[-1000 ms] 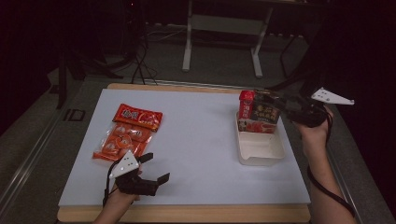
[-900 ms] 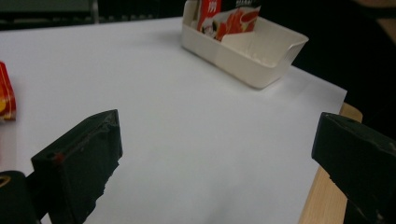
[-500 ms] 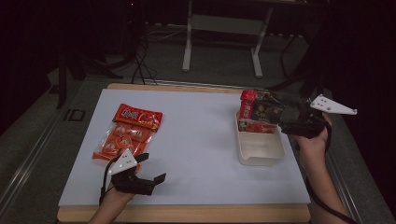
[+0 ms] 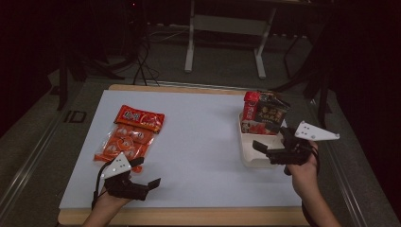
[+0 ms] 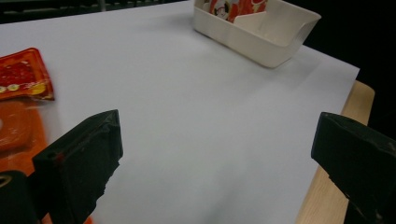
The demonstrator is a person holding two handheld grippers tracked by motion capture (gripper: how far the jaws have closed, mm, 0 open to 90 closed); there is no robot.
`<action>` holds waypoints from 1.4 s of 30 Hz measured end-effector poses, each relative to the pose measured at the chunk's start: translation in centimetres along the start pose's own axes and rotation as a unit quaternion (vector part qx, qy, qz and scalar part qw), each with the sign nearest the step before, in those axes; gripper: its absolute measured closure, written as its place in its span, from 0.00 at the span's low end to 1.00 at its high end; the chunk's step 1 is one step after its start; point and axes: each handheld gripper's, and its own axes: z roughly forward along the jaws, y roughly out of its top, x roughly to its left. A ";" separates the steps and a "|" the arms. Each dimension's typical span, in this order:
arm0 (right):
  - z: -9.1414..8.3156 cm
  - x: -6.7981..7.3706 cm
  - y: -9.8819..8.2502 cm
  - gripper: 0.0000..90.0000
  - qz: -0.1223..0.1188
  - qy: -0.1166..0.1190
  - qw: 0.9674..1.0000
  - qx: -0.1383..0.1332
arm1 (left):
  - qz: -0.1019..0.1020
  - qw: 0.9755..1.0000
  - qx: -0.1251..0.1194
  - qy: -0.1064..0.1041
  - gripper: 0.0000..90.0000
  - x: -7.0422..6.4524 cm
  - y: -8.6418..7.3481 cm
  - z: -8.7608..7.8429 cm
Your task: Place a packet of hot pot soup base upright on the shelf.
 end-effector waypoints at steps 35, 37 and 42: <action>-0.7 2.4 -3.8 0.16 0.000 0.046 0.999 0.002 | -0.072 0.965 0.073 0.242 0.97 9.5 -1.8 -4.5; -0.5 2.5 -3.9 0.16 -0.002 0.047 0.999 0.005 | -0.081 0.959 0.081 0.259 1.00 10.4 -1.9 -4.3; -0.3 2.6 -4.0 0.16 -0.001 0.050 0.999 0.011 | -0.096 0.949 0.098 0.284 1.00 12.6 -2.4 -3.6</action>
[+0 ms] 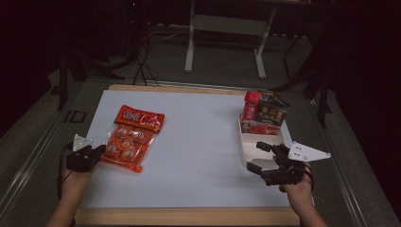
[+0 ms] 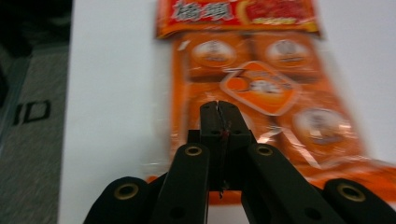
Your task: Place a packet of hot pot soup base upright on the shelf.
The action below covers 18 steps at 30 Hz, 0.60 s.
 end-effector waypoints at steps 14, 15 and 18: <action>0.5 0.3 0.0 0.16 -0.003 0.010 1.000 0.003 | -0.004 0.999 0.048 0.022 1.00 1.0 -0.4 2.1; 0.5 0.3 0.0 0.16 -0.003 0.010 1.000 0.003 | -0.004 0.999 0.048 0.022 1.00 1.0 -0.4 2.1; 0.6 0.3 0.0 0.16 0.000 0.012 1.000 0.004 | 0.001 0.998 0.055 0.002 1.00 0.3 -0.4 2.1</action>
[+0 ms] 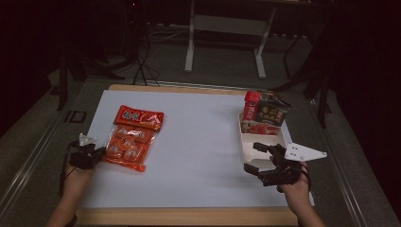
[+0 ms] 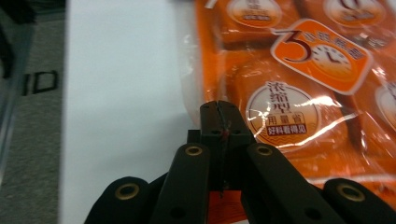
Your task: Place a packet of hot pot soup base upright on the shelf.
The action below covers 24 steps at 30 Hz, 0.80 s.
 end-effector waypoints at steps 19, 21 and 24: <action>0.3 0.3 0.1 0.16 -0.001 0.009 1.000 0.003 | 0.025 0.996 0.013 -0.084 1.00 -6.4 1.1 0.7; 0.3 0.3 0.1 0.16 -0.001 0.011 1.000 0.003 | 0.030 0.996 0.015 -0.081 1.00 -6.6 1.1 0.6; 0.3 0.3 0.1 0.16 -0.002 0.011 1.000 0.004 | 0.017 0.996 0.009 -0.084 1.00 -6.0 1.4 0.6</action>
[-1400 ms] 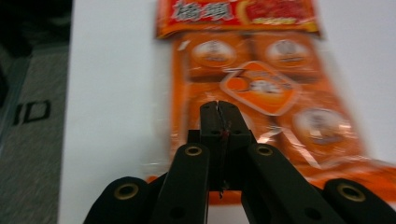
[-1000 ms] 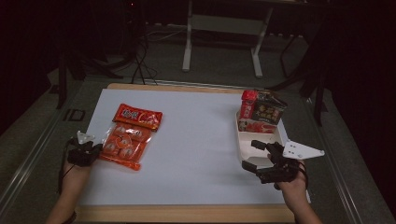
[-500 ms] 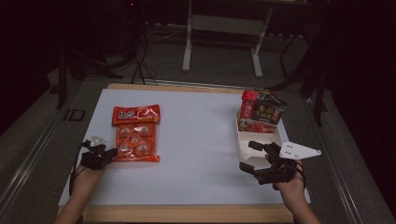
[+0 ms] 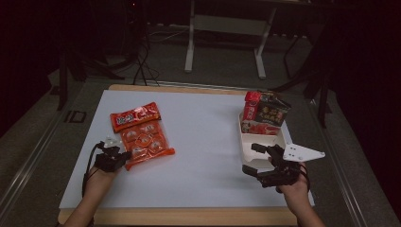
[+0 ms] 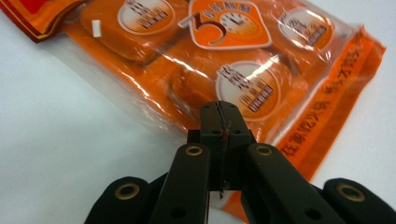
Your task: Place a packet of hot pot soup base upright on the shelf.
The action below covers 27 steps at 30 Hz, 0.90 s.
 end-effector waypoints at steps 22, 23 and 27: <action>0.0 0.2 0.0 0.16 0.000 0.005 1.000 -0.001 | -0.026 0.995 -0.020 0.095 1.00 4.5 6.3 3.8; 0.0 0.2 -0.1 0.16 0.001 0.006 1.000 -0.001 | -0.024 0.995 -0.017 0.100 1.00 4.6 6.4 4.1; 0.0 0.1 -0.2 0.16 0.002 0.007 1.000 0.000 | -0.024 0.993 -0.012 0.115 1.00 5.2 6.6 4.9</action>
